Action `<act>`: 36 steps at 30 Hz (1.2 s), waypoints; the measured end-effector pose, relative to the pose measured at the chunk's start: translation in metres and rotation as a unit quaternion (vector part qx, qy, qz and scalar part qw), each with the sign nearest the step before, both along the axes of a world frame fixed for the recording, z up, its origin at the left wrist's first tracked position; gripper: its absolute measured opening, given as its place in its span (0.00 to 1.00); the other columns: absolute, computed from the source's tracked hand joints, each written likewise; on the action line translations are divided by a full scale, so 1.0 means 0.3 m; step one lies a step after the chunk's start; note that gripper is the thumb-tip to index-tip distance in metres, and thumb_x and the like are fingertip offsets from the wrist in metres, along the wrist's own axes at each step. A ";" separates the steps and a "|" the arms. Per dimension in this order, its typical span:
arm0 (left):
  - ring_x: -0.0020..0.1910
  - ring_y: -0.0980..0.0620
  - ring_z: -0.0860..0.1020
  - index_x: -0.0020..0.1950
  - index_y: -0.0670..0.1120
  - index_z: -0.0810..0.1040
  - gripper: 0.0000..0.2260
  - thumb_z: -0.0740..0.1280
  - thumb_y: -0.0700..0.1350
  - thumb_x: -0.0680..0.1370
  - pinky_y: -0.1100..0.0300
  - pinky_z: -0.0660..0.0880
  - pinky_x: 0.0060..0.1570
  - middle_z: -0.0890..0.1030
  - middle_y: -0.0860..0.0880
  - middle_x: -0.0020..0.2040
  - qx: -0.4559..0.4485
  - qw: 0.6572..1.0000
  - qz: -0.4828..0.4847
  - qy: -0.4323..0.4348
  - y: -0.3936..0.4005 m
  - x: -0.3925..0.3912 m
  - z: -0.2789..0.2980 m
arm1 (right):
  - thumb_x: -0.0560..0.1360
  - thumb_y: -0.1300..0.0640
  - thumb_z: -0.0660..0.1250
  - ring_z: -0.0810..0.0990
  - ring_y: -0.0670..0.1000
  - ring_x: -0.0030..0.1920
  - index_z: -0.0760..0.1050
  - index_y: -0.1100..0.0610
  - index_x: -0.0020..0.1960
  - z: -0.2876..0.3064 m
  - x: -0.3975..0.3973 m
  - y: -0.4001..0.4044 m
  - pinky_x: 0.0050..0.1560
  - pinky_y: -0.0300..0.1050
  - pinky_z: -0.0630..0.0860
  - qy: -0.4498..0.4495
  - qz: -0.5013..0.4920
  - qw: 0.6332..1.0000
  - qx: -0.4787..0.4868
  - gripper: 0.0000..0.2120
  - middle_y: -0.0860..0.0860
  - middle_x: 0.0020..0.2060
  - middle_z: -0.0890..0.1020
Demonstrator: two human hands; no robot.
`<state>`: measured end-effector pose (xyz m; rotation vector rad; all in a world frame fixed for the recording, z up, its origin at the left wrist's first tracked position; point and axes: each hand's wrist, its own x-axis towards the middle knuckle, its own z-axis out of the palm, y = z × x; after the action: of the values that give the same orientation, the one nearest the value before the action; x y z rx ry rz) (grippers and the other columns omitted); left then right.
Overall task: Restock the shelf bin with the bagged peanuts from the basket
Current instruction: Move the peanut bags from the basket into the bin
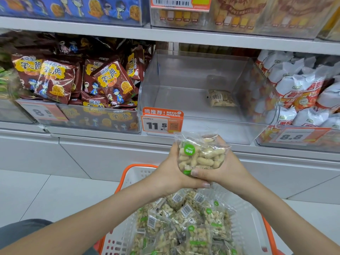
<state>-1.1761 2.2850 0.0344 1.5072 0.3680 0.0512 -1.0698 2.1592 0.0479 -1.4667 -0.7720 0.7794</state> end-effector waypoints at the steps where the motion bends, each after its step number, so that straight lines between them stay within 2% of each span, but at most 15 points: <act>1: 0.52 0.52 0.82 0.68 0.50 0.57 0.45 0.80 0.35 0.60 0.52 0.79 0.52 0.82 0.49 0.54 0.012 1.000 0.006 -0.011 -0.003 0.002 -0.013 | 0.58 0.68 0.77 0.85 0.53 0.48 0.67 0.63 0.58 0.006 -0.001 0.000 0.45 0.40 0.79 0.007 -0.007 1.000 0.000 0.32 0.54 0.46 0.85; 3: 0.53 0.49 0.82 0.61 0.62 0.60 0.43 0.82 0.44 0.56 0.47 0.78 0.55 0.82 0.49 0.56 0.043 0.999 0.017 -0.026 -0.009 0.005 -0.021 | 0.58 0.63 0.79 0.85 0.52 0.47 0.69 0.64 0.59 0.019 0.002 0.006 0.44 0.41 0.79 0.024 -0.013 1.000 -0.002 0.33 0.54 0.46 0.85; 5: 0.53 0.51 0.82 0.54 0.68 0.60 0.40 0.81 0.40 0.59 0.51 0.79 0.53 0.81 0.48 0.56 0.054 0.997 0.030 -0.048 -0.013 0.012 0.004 | 0.52 0.49 0.83 0.85 0.51 0.46 0.71 0.64 0.59 0.043 -0.001 0.019 0.42 0.40 0.79 0.029 -0.031 0.999 -0.021 0.41 0.54 0.45 0.85; 7: 0.54 0.56 0.80 0.57 0.62 0.56 0.39 0.80 0.38 0.63 0.60 0.78 0.53 0.77 0.49 0.60 0.078 0.993 0.026 -0.080 -0.007 0.019 0.053 | 0.46 0.42 0.84 0.84 0.49 0.42 0.73 0.67 0.57 0.090 0.007 0.041 0.39 0.39 0.79 0.010 -0.063 0.997 -0.037 0.48 0.53 0.41 0.86; 9: 0.62 0.59 0.74 0.65 0.58 0.53 0.40 0.78 0.52 0.65 0.62 0.72 0.61 0.69 0.54 0.65 0.210 0.974 0.014 -0.088 0.035 0.014 0.116 | 0.47 0.47 0.82 0.83 0.47 0.38 0.75 0.66 0.52 0.165 0.050 0.073 0.38 0.39 0.79 -0.043 -0.120 0.991 -0.039 0.40 0.52 0.38 0.85; 11: 0.67 0.56 0.65 0.70 0.53 0.51 0.39 0.66 0.65 0.67 0.63 0.60 0.68 0.64 0.52 0.68 0.443 0.889 0.023 -0.116 0.111 -0.001 0.149 | 0.52 0.46 0.79 0.82 0.50 0.41 0.75 0.63 0.51 0.260 0.130 0.110 0.45 0.46 0.80 -0.070 -0.170 0.983 -0.012 0.33 0.57 0.42 0.83; 13: 0.71 0.50 0.62 0.73 0.46 0.57 0.38 0.60 0.66 0.70 0.58 0.54 0.71 0.64 0.48 0.70 0.595 0.787 0.059 -0.151 0.195 -0.005 0.148 | 0.57 0.46 0.80 0.81 0.52 0.44 0.77 0.60 0.50 0.332 0.230 0.157 0.50 0.51 0.79 -0.091 -0.184 0.979 -0.007 0.28 0.59 0.46 0.83; 16: 0.75 0.46 0.58 0.74 0.41 0.62 0.39 0.58 0.65 0.72 0.46 0.52 0.73 0.64 0.45 0.74 0.719 0.683 0.053 -0.115 0.298 0.024 0.115 | 0.56 0.45 0.81 0.83 0.47 0.43 0.78 0.56 0.49 0.315 0.388 0.273 0.51 0.46 0.80 -0.106 -0.219 0.968 -0.066 0.27 0.54 0.46 0.84; 18: 0.71 0.44 0.64 0.72 0.41 0.63 0.37 0.61 0.63 0.70 0.47 0.55 0.71 0.70 0.43 0.69 0.756 0.648 0.032 -0.087 0.343 0.057 0.083 | 0.57 0.44 0.81 0.84 0.48 0.44 0.79 0.57 0.51 0.259 0.451 0.377 0.48 0.42 0.81 -0.084 -0.239 0.962 -0.101 0.28 0.54 0.48 0.85; 21: 0.48 0.44 0.71 0.58 0.43 0.68 0.28 0.70 0.57 0.66 0.52 0.64 0.53 0.76 0.45 0.48 0.776 0.619 0.051 -0.110 0.378 0.111 0.070 | 0.62 0.47 0.79 0.83 0.46 0.42 0.77 0.56 0.52 0.185 0.504 0.543 0.40 0.38 0.78 -0.060 -0.224 0.966 -0.110 0.24 0.49 0.48 0.83; 23: 0.42 0.45 0.70 0.52 0.43 0.69 0.25 0.74 0.55 0.64 0.53 0.63 0.45 0.73 0.46 0.43 0.786 0.602 0.068 -0.120 0.394 0.136 0.073 | 0.64 0.50 0.79 0.82 0.47 0.45 0.75 0.56 0.55 0.154 0.539 0.650 0.39 0.35 0.77 -0.073 -0.214 0.969 -0.104 0.24 0.49 0.50 0.82; 27: 0.40 0.47 0.65 0.50 0.44 0.69 0.23 0.75 0.52 0.64 0.55 0.59 0.39 0.72 0.46 0.42 0.779 0.604 0.069 -0.153 0.412 0.158 0.050 | 0.65 0.56 0.79 0.81 0.51 0.53 0.67 0.65 0.64 0.051 0.603 0.793 0.38 0.31 0.78 -0.103 -0.174 0.976 -0.080 0.35 0.61 0.59 0.79; 30: 0.40 0.47 0.64 0.49 0.44 0.69 0.21 0.74 0.51 0.64 0.55 0.58 0.39 0.72 0.46 0.41 0.778 0.604 0.075 -0.154 0.416 0.168 0.045 | 0.68 0.56 0.77 0.77 0.50 0.55 0.66 0.65 0.65 -0.009 0.629 0.849 0.40 0.25 0.74 -0.146 -0.168 0.969 -0.103 0.32 0.56 0.58 0.78; 33: 0.40 0.47 0.64 0.49 0.44 0.69 0.21 0.74 0.51 0.64 0.55 0.58 0.39 0.72 0.46 0.41 0.779 0.606 0.077 -0.145 0.414 0.170 0.045 | 0.66 0.41 0.75 0.70 0.55 0.66 0.58 0.57 0.72 -0.043 0.643 0.860 0.63 0.44 0.70 -0.235 -0.174 0.937 -0.189 0.44 0.54 0.66 0.71; 36: 0.41 0.47 0.64 0.50 0.43 0.72 0.22 0.76 0.51 0.63 0.55 0.58 0.39 0.73 0.46 0.42 0.774 0.616 0.072 -0.129 0.403 0.164 0.044 | 0.65 0.45 0.77 0.69 0.56 0.66 0.53 0.58 0.70 -0.058 0.650 0.843 0.60 0.46 0.70 -0.220 -0.198 0.941 -0.163 0.45 0.57 0.67 0.68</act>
<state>-1.1270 2.4058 0.0476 3.1389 0.1374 0.9245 -0.8748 2.4122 0.0305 -2.0579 -0.6602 0.2743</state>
